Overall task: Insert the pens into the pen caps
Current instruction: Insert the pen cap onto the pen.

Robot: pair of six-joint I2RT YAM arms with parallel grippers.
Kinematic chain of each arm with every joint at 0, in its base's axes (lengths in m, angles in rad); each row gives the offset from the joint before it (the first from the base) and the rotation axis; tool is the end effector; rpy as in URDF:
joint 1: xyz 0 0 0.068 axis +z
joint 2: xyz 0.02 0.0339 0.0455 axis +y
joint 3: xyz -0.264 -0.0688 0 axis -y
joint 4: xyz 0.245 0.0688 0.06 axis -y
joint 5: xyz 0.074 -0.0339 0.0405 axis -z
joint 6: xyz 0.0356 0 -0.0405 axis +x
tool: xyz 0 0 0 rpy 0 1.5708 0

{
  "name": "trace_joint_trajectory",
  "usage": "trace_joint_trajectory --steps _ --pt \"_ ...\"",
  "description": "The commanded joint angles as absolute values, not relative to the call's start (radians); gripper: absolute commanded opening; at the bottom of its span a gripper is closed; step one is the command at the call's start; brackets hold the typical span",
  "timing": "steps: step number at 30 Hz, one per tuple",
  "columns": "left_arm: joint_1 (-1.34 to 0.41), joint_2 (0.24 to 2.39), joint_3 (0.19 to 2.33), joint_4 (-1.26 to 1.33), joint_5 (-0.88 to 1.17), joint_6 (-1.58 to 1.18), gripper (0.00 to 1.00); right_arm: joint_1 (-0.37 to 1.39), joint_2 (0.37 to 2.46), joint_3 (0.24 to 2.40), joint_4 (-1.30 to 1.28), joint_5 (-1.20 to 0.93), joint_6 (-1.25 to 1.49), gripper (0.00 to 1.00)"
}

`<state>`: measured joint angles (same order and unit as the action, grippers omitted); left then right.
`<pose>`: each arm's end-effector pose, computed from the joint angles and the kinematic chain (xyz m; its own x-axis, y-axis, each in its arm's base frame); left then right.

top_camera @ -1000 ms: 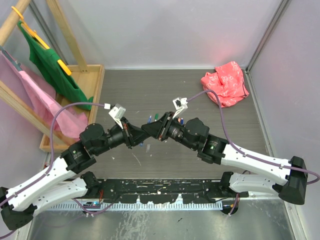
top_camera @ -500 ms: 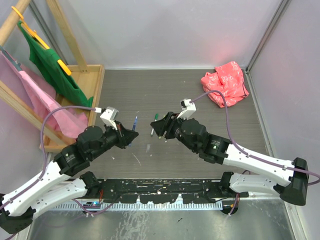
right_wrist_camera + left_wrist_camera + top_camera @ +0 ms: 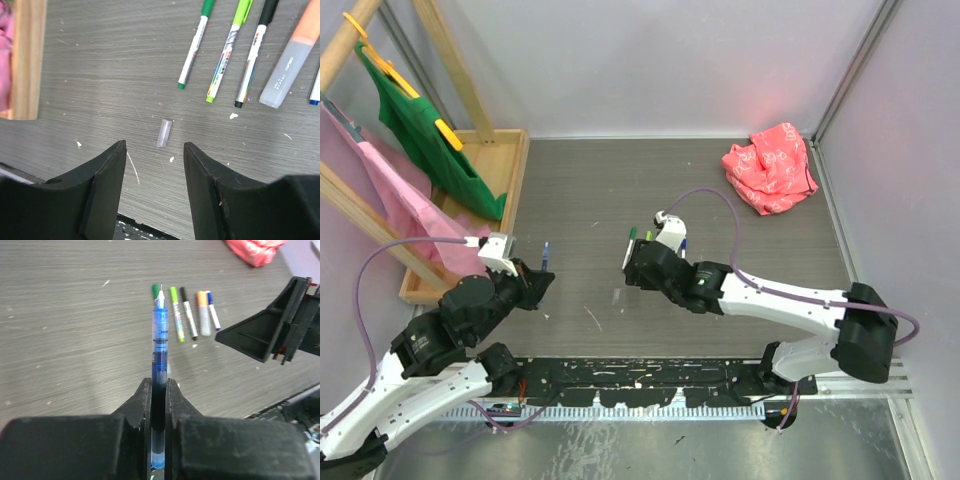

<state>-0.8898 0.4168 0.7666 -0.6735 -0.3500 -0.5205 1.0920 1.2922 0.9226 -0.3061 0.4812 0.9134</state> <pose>0.0662 -0.0623 0.3265 -0.4349 -0.2053 -0.8768 0.3560 0.8551 -0.3769 0.1436 0.2408 0.2687 -0.6672 0.2378 -0.7059 -0.1510 0.8848 0.4408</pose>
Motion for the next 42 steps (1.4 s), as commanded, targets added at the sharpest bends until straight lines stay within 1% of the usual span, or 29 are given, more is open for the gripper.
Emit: trace_joint_trajectory --steps 1,9,17,21,29,42 --pt "-0.887 0.405 0.807 -0.8 -0.505 -0.502 0.0 1.097 1.366 0.994 -0.337 0.492 0.977 0.55" --pt "-0.887 0.417 0.829 -0.821 -0.497 -0.489 0.0 1.098 1.586 1.111 -0.382 0.393 0.956 0.51" --pt "-0.888 0.398 0.82 -0.858 -0.518 -0.528 0.01 1.099 1.745 1.202 -0.422 0.361 0.951 0.5" --pt "-0.887 0.388 0.815 -0.852 -0.52 -0.53 0.02 1.099 1.8 1.232 -0.431 0.359 0.957 0.49" --pt "-0.888 0.405 0.817 -0.853 -0.507 -0.53 0.03 1.103 1.907 1.319 -0.505 0.411 0.968 0.44" --pt "-0.887 0.402 0.815 -0.851 -0.509 -0.531 0.05 1.117 1.958 1.333 -0.541 0.424 0.963 0.41"
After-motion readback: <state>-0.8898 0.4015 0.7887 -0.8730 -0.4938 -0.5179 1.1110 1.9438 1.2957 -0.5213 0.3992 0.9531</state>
